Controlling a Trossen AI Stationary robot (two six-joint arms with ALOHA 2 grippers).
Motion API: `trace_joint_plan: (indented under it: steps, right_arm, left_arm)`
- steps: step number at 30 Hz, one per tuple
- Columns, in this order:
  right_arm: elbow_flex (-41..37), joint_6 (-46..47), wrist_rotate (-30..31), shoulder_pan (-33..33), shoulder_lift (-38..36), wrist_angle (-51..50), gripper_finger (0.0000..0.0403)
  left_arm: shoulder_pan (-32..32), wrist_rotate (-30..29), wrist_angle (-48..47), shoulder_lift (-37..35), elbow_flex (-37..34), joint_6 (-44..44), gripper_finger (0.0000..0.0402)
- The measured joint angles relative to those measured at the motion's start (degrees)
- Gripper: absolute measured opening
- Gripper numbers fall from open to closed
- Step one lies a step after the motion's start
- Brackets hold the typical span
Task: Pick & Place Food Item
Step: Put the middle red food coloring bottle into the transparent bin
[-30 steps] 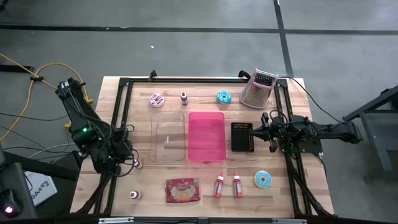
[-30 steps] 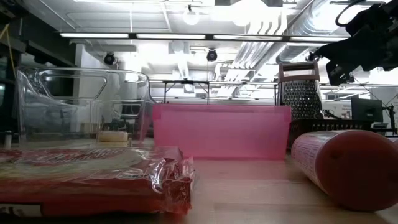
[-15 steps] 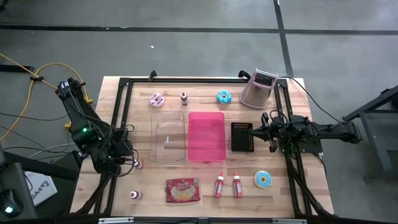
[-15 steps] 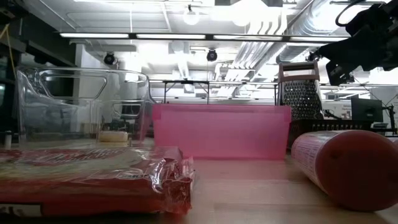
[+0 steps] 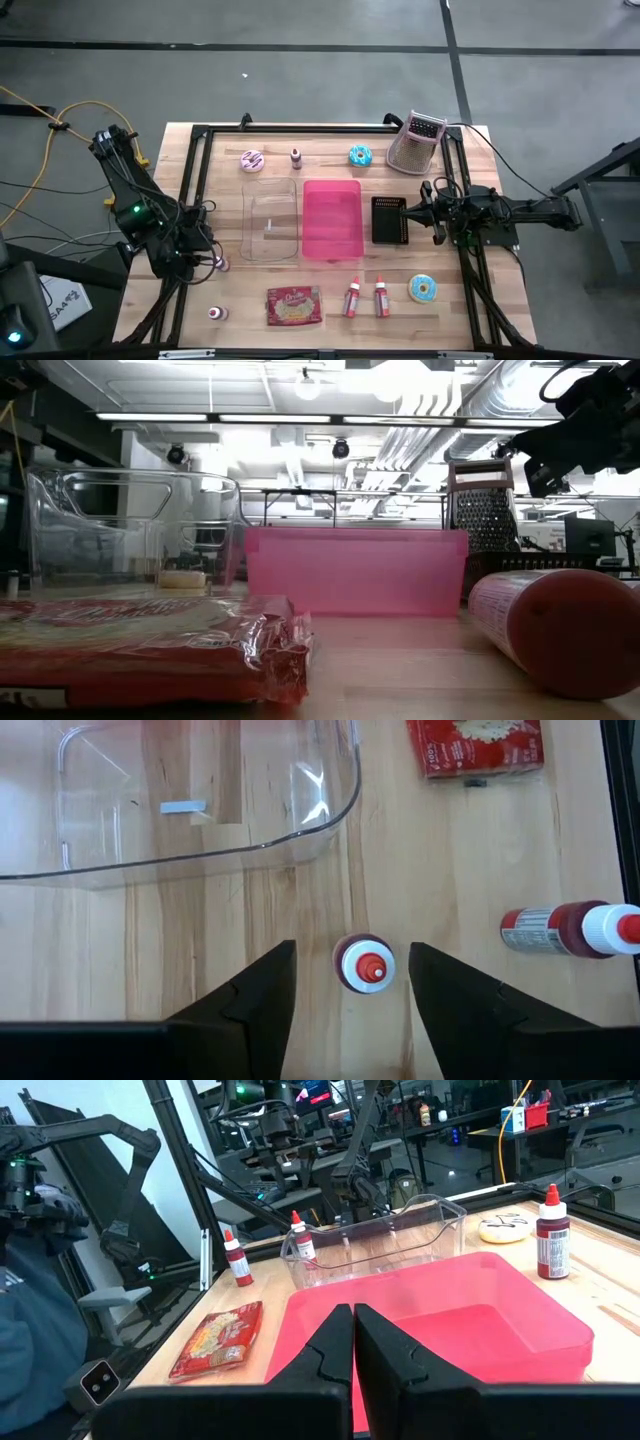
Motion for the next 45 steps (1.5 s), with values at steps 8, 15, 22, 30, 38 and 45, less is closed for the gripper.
trace_joint_plan:
  steps: [8, 15, 22, 30, 38, 45]
  right_arm:
    - [-0.01, 0.0, 0.0, -0.02, 0.0, 0.0, 0.0002]
    - [0.0, 0.0, 0.0, 0.0, 0.0, 0.0, 0.0002]
    - [0.0, 0.0, 0.0, 0.0, -0.02, 0.0, 0.0002]
    - [-0.02, -0.02, 0.0, 0.0, 0.0, 0.0, 0.0002]
    - [0.0, 0.0, 0.0, 0.0, 0.0, 0.0, 0.0002]
    - [-0.02, -0.02, 0.0, 0.0, -0.02, 0.0, 0.0002]
  left_arm:
    - [0.0, 2.25, 0.62, 1.73, -0.07, 1.31, 0.0189]
    - [0.0, 2.87, 1.5, 2.57, -0.09, 2.82, 0.0189]
    - [0.0, 2.73, 1.5, 2.56, -0.14, 2.57, 0.0193]
    - [0.0, 2.71, 2.45, 3.41, -0.81, 2.54, 0.0257]
    - [0.0, 2.73, 2.69, 6.37, -1.01, 2.36, 0.0284]
    - [0.0, 2.97, 2.82, 10.61, -1.01, 2.38, 0.0284]
